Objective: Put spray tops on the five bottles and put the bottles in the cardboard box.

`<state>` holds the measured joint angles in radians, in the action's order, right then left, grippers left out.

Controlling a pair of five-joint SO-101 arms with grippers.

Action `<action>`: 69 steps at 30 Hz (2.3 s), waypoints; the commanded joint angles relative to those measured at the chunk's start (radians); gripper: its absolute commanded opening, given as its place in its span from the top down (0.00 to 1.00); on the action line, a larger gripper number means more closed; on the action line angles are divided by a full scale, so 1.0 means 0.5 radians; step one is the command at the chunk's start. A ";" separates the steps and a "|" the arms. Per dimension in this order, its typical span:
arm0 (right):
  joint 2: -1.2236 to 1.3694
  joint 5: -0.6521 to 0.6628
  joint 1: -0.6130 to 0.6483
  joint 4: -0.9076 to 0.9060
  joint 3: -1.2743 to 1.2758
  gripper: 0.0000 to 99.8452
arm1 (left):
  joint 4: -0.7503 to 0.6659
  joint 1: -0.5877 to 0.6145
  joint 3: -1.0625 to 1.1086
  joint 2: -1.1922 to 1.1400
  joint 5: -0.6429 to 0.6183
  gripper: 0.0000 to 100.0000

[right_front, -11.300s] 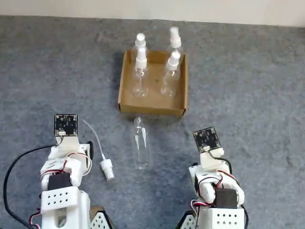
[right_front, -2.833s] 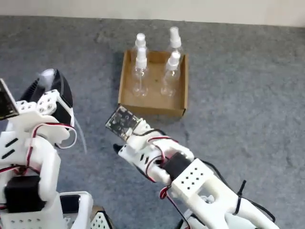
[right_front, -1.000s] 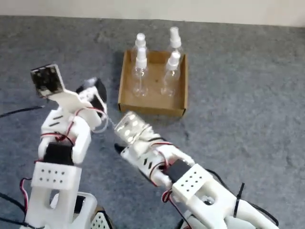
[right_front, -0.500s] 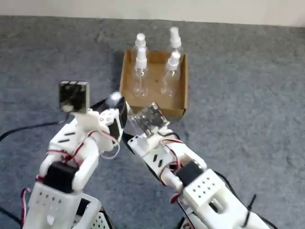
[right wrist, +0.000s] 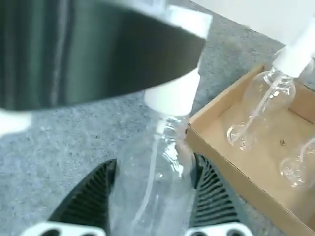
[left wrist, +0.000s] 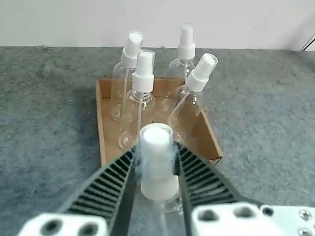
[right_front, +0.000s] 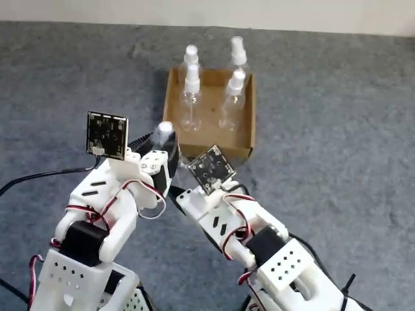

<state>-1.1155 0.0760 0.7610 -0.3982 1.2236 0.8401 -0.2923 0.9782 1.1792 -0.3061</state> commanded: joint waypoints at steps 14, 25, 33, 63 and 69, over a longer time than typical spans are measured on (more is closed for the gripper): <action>-0.137 -0.012 -0.002 0.008 -0.081 1.00 | 0.031 -0.241 0.149 -0.044 0.123 1.00; -0.133 -0.009 -0.005 0.014 -0.072 1.00 | 0.215 0.054 -0.140 -0.038 0.129 0.88; -0.130 -0.009 -0.005 0.014 -0.069 1.00 | 0.239 0.508 -0.330 -0.038 0.123 0.87; -0.207 -0.009 0.008 -0.091 -0.066 1.00 | 0.368 1.011 -0.692 -0.103 0.273 0.87; -0.707 -0.006 0.011 -0.416 -0.069 1.00 | 0.015 1.158 -0.468 -0.446 0.276 0.87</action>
<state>-1.3502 0.0744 0.7595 -0.5424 1.2175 0.9674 0.2616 0.7219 1.0579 -0.1788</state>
